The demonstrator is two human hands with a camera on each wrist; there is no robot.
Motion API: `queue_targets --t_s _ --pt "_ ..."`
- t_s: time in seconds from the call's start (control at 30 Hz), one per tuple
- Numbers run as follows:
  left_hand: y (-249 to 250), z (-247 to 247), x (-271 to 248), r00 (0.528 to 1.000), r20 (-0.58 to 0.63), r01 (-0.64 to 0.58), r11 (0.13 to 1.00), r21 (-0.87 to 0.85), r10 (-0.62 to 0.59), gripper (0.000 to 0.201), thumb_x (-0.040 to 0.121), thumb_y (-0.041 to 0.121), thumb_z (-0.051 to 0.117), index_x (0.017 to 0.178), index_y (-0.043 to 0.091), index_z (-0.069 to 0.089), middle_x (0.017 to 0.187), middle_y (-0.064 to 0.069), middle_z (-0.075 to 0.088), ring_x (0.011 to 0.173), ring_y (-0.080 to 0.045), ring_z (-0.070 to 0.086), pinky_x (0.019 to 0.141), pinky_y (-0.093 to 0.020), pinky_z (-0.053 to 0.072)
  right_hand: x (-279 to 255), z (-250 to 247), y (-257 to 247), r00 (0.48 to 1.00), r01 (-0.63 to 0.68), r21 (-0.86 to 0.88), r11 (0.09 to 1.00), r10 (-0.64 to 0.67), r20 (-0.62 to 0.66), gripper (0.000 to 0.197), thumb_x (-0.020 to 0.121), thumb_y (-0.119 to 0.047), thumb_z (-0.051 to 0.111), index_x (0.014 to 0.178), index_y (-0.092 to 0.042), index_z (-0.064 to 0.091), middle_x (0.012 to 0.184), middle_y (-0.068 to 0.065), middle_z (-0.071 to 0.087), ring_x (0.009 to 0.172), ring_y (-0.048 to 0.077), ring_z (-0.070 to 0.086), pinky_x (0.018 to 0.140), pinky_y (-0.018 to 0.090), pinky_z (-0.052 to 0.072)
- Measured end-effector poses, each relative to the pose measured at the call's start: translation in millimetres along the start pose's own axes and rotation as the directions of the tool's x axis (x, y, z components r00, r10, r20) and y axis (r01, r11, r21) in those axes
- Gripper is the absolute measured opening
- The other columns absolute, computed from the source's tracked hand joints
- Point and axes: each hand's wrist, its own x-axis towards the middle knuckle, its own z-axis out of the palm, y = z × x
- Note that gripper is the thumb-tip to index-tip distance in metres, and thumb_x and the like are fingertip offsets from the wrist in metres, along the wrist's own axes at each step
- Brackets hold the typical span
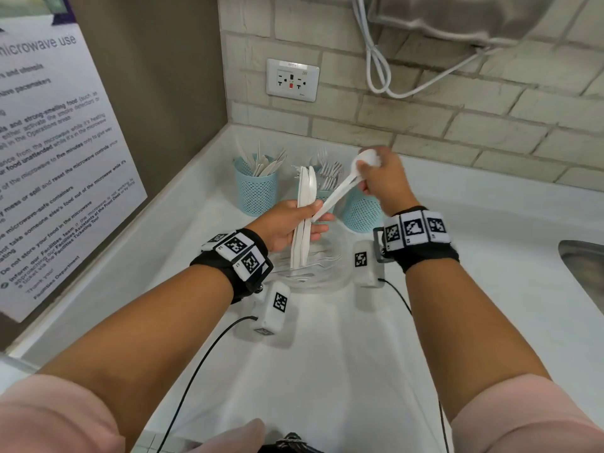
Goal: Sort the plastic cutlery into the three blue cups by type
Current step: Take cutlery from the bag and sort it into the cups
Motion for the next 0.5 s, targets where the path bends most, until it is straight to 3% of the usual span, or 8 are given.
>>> queue_targets --t_s 0.13,0.23,0.37,0.5 --pt "1 -4 0 0.999 -0.051 0.002 0.999 0.038 0.0 0.024 0.097 0.029 0.048 0.113 0.016 0.061 0.092 0.004 0.069 0.079 -0.008 0.067 0.066 -0.02 0.056 18 -37 -20 0.94 0.102 -0.039 0.994 -0.11 -0.322 0.027 0.092 -0.006 0.041 0.117 -0.013 0.048 0.096 0.009 0.057 0.08 0.028 0.059 0.066 0.037 0.054" --pt "2 -4 2 0.997 -0.082 0.001 0.999 0.049 0.003 0.027 0.098 0.031 0.045 0.111 0.015 0.062 0.091 0.004 0.068 0.076 -0.006 0.065 0.067 -0.018 0.053 25 -53 -29 0.868 0.165 -0.184 0.969 -0.231 -0.439 0.025 0.096 -0.009 0.034 0.118 -0.01 0.046 0.078 -0.002 0.054 0.077 0.027 0.062 0.072 0.04 0.055" --pt "3 -2 5 0.993 -0.117 0.002 1.0 0.027 0.002 0.027 0.098 0.034 0.044 0.101 0.014 0.063 0.084 0.002 0.065 0.057 -0.001 0.056 0.051 -0.013 0.044 30 -52 -22 0.842 0.217 -0.35 0.911 -0.357 -0.405 0.024 0.098 -0.015 0.032 0.116 -0.008 0.045 0.09 0.013 0.061 0.081 0.03 0.062 0.068 0.037 0.052" --pt "3 0 7 0.989 -0.149 0.009 1.0 -0.005 -0.009 0.039 0.098 0.035 0.042 0.117 0.005 0.06 0.074 0.003 0.051 0.057 -0.004 0.038 0.041 -0.01 0.035 26 -39 -4 0.872 0.251 -0.522 0.815 -0.425 -0.243 0.023 0.096 -0.012 0.033 0.111 -0.006 0.05 0.094 0.016 0.062 0.081 0.029 0.057 0.063 0.028 0.035"
